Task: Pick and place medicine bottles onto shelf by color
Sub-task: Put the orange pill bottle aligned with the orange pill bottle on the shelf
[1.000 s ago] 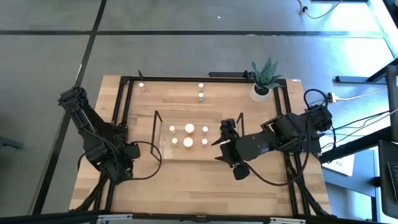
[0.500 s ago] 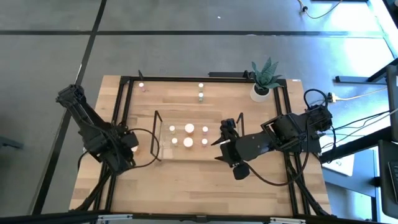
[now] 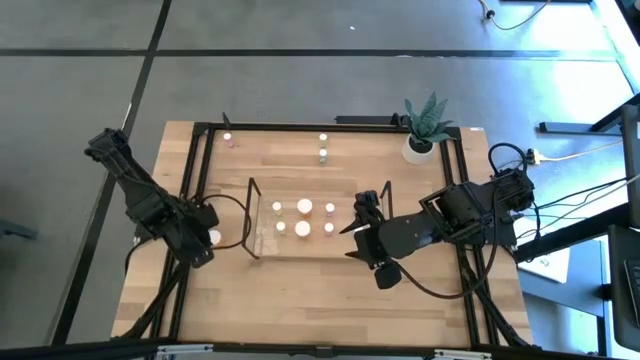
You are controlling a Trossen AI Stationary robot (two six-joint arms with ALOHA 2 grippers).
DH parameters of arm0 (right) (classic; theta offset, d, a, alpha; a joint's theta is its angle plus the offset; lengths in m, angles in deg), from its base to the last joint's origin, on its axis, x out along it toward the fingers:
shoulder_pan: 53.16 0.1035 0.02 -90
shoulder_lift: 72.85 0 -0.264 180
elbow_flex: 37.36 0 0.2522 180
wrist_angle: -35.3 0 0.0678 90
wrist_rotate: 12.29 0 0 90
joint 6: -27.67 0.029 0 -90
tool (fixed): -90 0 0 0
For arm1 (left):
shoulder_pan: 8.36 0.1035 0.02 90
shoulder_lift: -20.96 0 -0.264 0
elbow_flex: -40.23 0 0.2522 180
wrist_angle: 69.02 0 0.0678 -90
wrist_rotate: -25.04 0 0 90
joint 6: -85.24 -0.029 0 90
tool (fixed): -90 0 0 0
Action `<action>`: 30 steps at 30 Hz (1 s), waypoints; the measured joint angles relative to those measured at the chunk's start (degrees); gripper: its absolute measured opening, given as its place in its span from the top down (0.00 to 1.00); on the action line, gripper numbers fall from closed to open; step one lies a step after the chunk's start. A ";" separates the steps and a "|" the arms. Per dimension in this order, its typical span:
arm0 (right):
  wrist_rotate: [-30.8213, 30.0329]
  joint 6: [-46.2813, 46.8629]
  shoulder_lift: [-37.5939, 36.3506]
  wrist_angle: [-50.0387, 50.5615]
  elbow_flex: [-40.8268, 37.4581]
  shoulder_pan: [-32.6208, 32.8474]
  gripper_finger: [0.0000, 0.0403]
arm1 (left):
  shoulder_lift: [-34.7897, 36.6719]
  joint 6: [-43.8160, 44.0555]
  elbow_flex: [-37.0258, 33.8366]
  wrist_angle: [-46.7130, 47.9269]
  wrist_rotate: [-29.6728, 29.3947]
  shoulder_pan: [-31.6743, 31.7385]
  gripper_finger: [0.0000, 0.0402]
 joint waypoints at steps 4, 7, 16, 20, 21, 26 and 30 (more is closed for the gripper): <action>0.00 0.00 0.00 0.00 0.00 0.02 0.46 | 1.46 -0.21 -3.28 -2.31 -1.77 0.11 0.63; 0.00 0.00 0.00 0.00 0.00 0.02 0.46 | 1.09 1.09 -5.33 -2.99 -0.91 0.98 0.63; -0.02 1.57 -0.02 -0.15 0.00 0.00 0.46 | 0.33 -1.72 -8.13 -3.90 1.19 2.75 0.63; -1.07 1.88 -0.02 -0.45 0.00 0.02 0.46 | 0.35 -1.74 -8.15 -4.93 3.06 3.71 0.63; -2.01 2.48 0.11 -0.47 0.00 0.03 0.46 | 0.35 -1.78 -8.15 -5.11 3.06 3.81 0.63; -4.54 2.95 0.44 -0.33 0.00 -0.02 0.46 | 0.35 -4.03 -8.15 -5.67 2.64 4.12 0.63; -4.53 3.07 0.48 -0.45 0.00 0.00 0.46 | 0.35 -4.51 -8.15 -5.66 2.47 4.12 0.63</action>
